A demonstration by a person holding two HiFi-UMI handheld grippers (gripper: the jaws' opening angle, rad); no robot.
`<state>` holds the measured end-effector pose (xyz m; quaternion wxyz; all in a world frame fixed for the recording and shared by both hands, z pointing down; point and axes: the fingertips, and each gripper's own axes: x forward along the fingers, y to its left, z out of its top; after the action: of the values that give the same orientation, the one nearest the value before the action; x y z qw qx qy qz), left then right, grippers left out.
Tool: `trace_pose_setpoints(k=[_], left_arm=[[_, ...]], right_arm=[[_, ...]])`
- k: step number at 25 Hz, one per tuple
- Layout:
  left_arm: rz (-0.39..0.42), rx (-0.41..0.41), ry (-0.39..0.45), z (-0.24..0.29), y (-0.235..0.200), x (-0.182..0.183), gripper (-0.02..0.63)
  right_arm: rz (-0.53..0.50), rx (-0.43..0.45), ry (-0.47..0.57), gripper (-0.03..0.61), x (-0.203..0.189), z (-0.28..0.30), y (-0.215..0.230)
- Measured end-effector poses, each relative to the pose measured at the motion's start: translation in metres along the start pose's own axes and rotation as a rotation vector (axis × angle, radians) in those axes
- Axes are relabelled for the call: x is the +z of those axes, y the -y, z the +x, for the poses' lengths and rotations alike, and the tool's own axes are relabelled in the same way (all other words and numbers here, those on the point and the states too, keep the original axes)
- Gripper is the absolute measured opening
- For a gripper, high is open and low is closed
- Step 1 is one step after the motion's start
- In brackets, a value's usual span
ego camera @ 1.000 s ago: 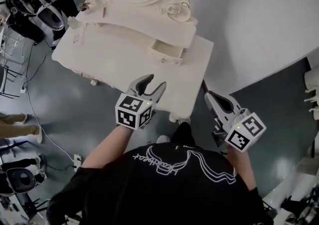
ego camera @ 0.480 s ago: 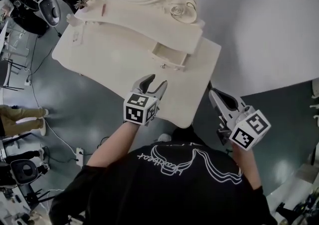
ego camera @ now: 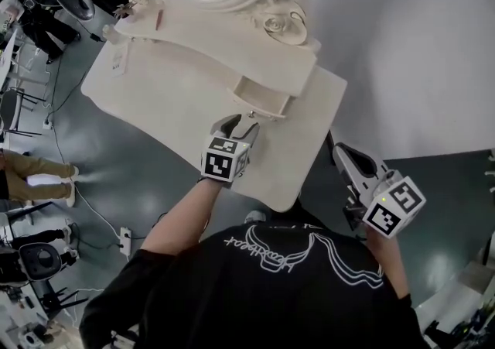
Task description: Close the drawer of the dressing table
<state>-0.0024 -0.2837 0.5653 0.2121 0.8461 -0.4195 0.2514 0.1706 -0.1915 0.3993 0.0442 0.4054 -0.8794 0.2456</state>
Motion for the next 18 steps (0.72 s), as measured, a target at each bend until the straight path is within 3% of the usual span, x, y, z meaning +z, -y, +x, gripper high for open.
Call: trace_pose_setpoints(k=[18], left_arm=[[0.014,0.013,-0.011,0.022,-0.005,0.003,0.098]], right_arm=[[0.021,0.017,-0.016,0.003,0.003,0.01,0.019]])
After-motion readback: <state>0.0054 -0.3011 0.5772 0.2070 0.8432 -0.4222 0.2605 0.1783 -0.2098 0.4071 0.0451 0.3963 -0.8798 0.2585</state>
